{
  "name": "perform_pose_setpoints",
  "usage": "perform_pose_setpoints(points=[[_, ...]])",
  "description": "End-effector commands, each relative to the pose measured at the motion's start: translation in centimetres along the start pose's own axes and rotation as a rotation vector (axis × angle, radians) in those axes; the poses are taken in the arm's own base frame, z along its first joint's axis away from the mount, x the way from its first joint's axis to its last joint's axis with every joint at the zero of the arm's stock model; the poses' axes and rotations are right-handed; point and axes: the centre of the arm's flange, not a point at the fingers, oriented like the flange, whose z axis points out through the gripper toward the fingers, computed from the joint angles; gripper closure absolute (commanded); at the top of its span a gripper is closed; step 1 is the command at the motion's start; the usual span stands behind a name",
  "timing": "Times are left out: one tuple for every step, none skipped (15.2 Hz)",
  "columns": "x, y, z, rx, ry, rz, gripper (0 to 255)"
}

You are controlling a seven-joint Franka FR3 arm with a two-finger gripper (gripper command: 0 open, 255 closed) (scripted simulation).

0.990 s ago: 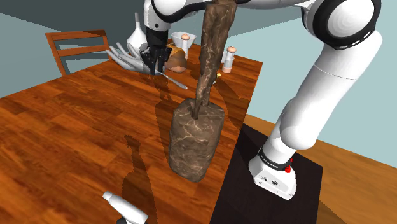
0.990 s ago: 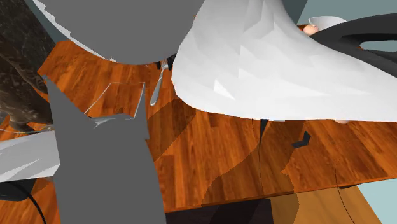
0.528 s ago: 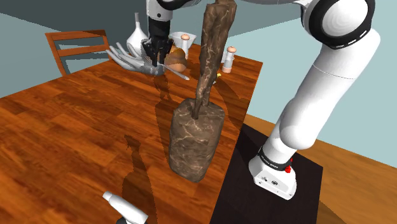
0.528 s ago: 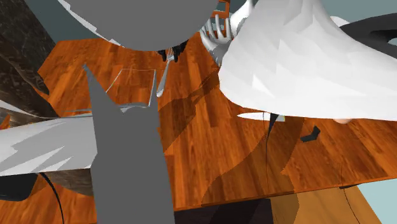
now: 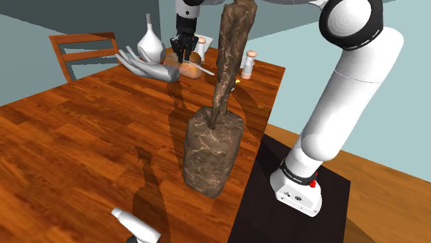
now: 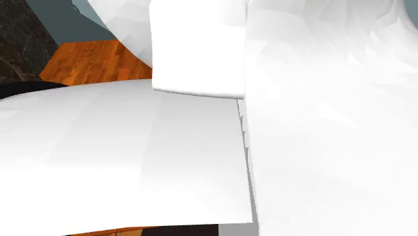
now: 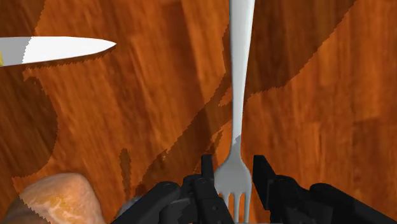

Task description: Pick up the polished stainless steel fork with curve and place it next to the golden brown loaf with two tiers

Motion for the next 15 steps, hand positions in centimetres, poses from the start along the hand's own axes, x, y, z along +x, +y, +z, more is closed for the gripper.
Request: perform_pose_setpoints(points=[[1.0, 2.5, 0.1, 0.000, 0.000, -0.002, 255], [1.4, 3.7, 0.1, 0.000, 0.000, -0.002, 255], [1.9, 4.9, 0.2, 0.000, 0.000, -0.002, 255], [2.4, 6.1, 0.2, 0.000, 0.000, -0.002, 255], [2.9, 7.4, 0.2, 0.000, 0.000, -0.002, 255], [3.4, 8.6, 0.2, 0.000, 0.000, -0.002, 255], [3.9, 9.8, 0.2, 0.000, 0.000, -0.002, 255], [4.4, 11.0, 0.2, 0.000, 0.000, -0.002, 255], [4.9, 12.3, 0.3, 0.000, 0.000, -0.002, 255], [5.4, 13.5, 0.3, 0.000, 0.000, -0.002, 255], [5.9, 14.7, 0.3, 0.000, 0.000, -0.002, 255], [6.3, 15.9, 0.3, 0.000, 0.000, -0.002, 255], [6.8, 17.1, 0.3, 0.000, 0.000, -0.002, 255], [6.8, 17.1, 0.9, 0.000, 0.000, -0.002, 255], [6.7, 17.1, 1.4, 0.000, 0.000, -0.001, 255]])
